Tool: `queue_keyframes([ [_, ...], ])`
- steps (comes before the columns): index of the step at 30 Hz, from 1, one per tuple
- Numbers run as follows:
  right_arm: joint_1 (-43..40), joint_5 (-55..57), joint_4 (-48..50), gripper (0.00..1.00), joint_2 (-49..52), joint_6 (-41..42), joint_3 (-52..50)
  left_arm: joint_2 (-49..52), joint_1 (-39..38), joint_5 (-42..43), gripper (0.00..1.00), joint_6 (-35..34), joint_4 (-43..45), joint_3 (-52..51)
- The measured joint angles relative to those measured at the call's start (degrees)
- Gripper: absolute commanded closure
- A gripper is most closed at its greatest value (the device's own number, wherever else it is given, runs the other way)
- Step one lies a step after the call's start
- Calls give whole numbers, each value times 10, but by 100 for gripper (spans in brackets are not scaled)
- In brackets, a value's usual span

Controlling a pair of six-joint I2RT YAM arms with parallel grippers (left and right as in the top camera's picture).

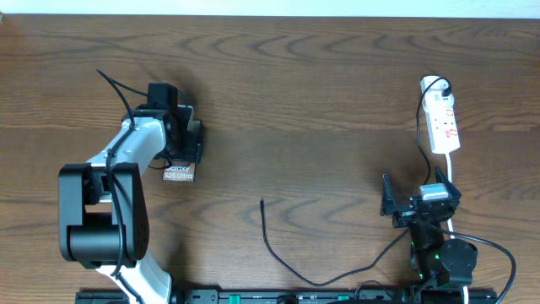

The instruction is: Plug charger to phone and switch on socket

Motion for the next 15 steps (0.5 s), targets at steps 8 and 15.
queue_keyframes([
  [8, 0, 0, 0, 1, 0, 0, 0, 12, 0, -12, 93, 0, -12, 24],
  [15, 0, 0, 0, 1, 0, 0, 0, 12, 0, -24, 93, 0, -19, 26],
])
